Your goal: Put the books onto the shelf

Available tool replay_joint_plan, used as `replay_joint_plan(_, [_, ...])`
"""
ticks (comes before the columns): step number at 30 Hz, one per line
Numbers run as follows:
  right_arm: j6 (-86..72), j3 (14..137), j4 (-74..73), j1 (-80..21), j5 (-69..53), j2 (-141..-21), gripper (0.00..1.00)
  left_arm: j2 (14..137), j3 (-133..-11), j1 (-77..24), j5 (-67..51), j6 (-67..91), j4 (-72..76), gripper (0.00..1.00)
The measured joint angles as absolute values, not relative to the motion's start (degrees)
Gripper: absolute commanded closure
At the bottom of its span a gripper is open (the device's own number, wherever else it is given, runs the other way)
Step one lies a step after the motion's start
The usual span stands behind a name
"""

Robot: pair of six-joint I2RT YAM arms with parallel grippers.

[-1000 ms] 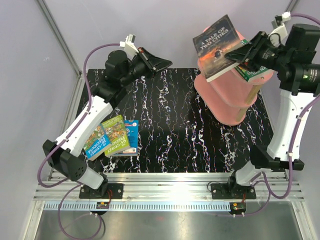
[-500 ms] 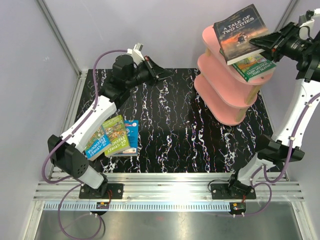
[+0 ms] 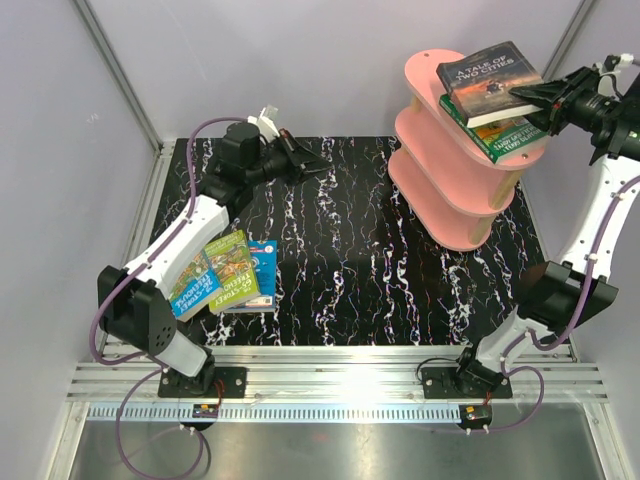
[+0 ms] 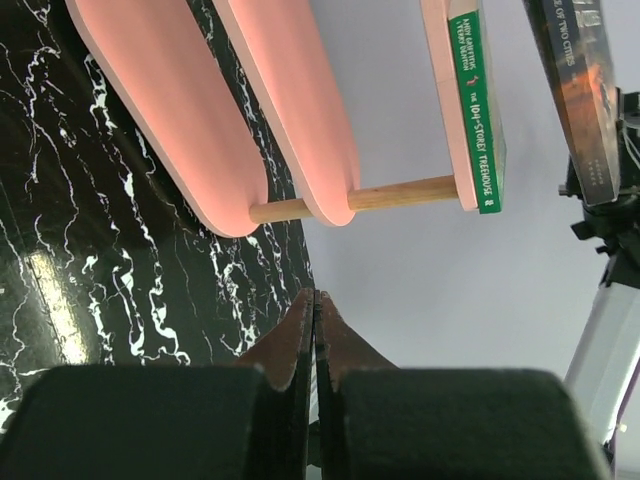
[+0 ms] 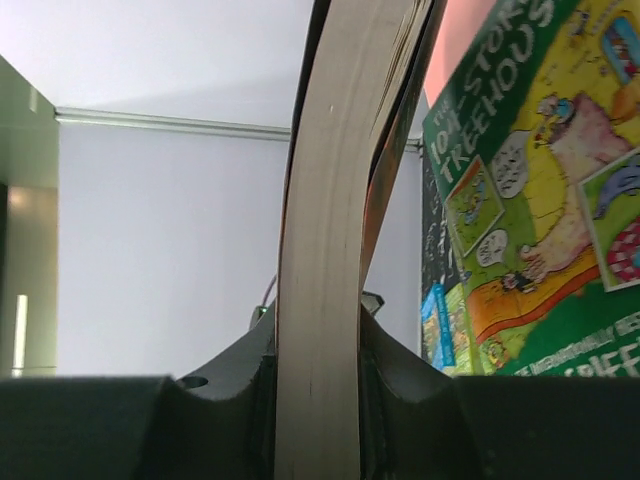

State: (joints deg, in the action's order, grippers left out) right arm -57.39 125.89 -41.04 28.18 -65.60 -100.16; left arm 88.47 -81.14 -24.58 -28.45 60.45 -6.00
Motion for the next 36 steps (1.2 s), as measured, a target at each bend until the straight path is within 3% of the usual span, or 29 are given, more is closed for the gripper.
replay_joint_plan(7, [-67.55,113.99,-31.35,29.21,-67.64,-98.98,1.0,87.44,-75.55,-23.27,-30.09,60.6,-3.42,1.0])
replay_joint_plan(21, [-74.56,123.02,-32.05,33.56,-73.84,-99.33,1.0,87.15,-72.51,-21.1,-31.97,62.87,2.61,1.0])
replay_joint_plan(29, [-75.68,113.54,-32.34,34.09,-76.03,-96.79,0.96,87.64,-71.61,-21.1,-32.88,64.51,6.28,1.0])
replay_joint_plan(33, [-75.83,109.62,-32.38,34.7,-75.99,-96.68,0.81,88.25,-71.11,-21.1,-32.99,64.97,7.09,1.0])
replay_joint_plan(36, [-75.83,109.38,-32.32,35.27,-76.05,-96.68,0.59,88.36,-70.61,-21.1,-33.06,65.14,7.2,1.0])
